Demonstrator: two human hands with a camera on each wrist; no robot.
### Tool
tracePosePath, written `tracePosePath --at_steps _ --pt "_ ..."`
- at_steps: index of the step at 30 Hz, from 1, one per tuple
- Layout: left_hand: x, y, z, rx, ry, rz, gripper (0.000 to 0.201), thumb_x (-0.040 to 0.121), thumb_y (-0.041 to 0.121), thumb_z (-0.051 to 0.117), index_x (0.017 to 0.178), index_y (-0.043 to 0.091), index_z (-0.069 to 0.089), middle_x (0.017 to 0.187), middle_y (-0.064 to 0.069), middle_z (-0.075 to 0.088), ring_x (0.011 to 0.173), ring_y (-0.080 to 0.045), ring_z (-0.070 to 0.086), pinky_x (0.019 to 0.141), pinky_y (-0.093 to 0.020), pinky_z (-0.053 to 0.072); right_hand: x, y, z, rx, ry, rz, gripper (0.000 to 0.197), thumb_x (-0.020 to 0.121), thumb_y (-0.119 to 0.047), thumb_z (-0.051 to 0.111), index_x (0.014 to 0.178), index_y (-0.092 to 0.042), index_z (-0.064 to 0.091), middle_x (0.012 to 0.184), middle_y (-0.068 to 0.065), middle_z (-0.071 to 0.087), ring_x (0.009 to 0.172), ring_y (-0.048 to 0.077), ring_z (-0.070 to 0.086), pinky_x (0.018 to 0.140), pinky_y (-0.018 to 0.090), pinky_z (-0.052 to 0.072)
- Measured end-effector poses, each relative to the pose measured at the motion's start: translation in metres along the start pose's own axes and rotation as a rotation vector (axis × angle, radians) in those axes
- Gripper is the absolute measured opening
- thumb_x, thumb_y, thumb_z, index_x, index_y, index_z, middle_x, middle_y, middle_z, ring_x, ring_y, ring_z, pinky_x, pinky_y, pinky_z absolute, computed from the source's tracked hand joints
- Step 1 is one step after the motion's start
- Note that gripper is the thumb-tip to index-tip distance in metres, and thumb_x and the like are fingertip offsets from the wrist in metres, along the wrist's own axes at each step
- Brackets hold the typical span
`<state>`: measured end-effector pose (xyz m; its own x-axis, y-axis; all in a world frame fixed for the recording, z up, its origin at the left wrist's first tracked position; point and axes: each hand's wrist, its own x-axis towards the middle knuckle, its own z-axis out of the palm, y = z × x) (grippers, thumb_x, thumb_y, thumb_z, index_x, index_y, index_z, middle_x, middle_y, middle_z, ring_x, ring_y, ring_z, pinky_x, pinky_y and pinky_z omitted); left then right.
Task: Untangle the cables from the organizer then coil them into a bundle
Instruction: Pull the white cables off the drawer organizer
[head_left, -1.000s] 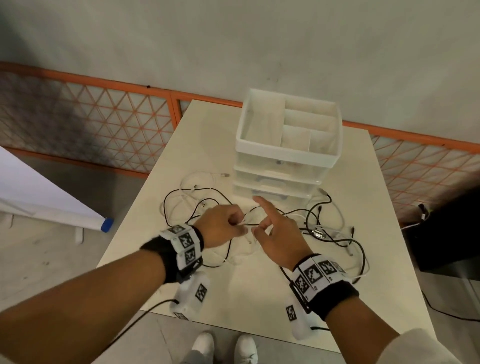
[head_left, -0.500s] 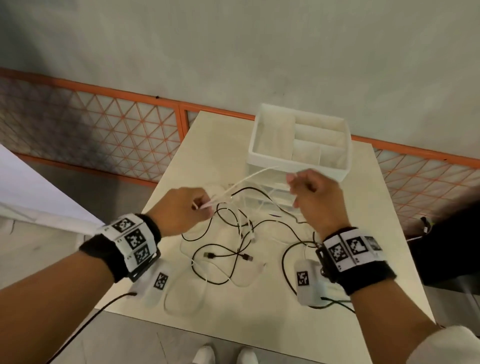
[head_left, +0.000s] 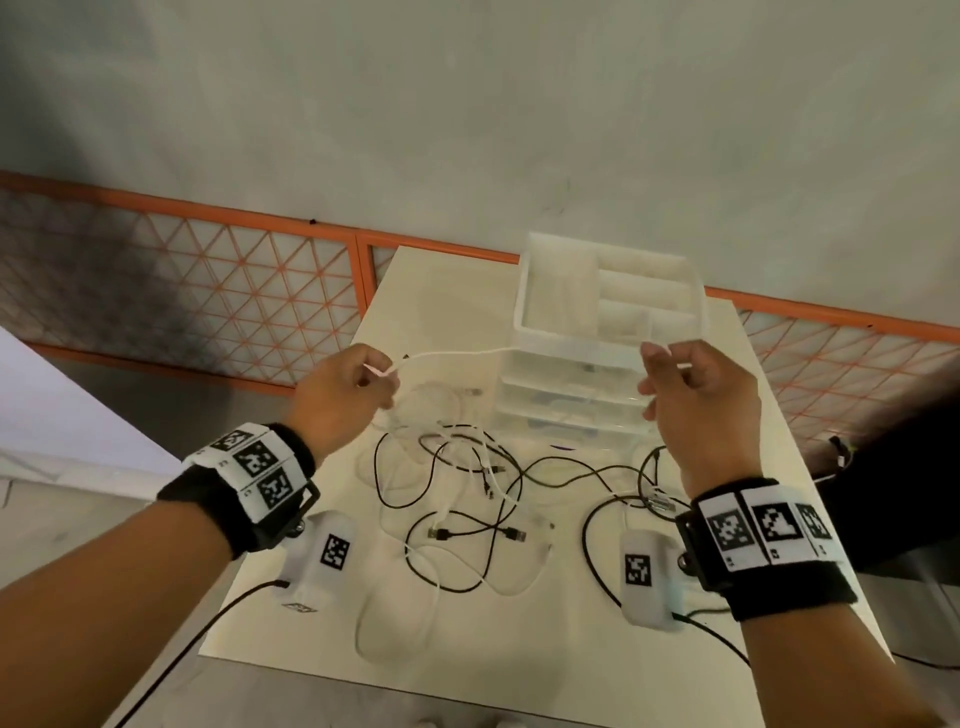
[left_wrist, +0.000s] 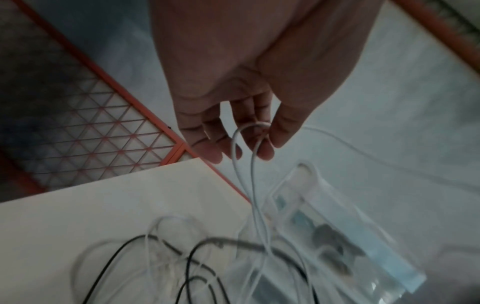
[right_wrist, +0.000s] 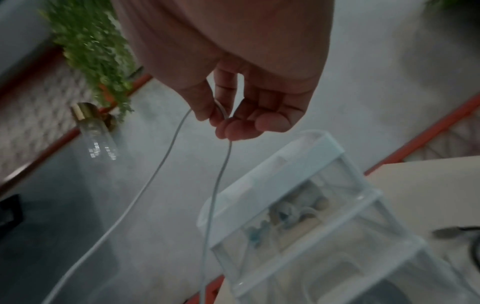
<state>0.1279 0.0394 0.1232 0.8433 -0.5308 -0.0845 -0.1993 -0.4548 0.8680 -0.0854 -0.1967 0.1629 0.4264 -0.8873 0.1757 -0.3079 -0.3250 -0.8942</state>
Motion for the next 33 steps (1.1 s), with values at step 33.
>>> tracePosePath --at_steps 33 --pt "-0.020 0.089 0.078 0.056 -0.317 0.365 0.028 0.102 0.033 0.045 0.124 0.032 0.062 0.102 0.013 0.075 0.101 -0.029 0.068 0.093 -0.051 0.052 -0.008 -0.083 -0.022 0.502 -0.389 -0.333 0.020 0.083 0.000 0.069 0.082 -0.018 0.060 0.130 -0.003 0.069 0.062 0.018 0.063 0.056 0.020 0.047"
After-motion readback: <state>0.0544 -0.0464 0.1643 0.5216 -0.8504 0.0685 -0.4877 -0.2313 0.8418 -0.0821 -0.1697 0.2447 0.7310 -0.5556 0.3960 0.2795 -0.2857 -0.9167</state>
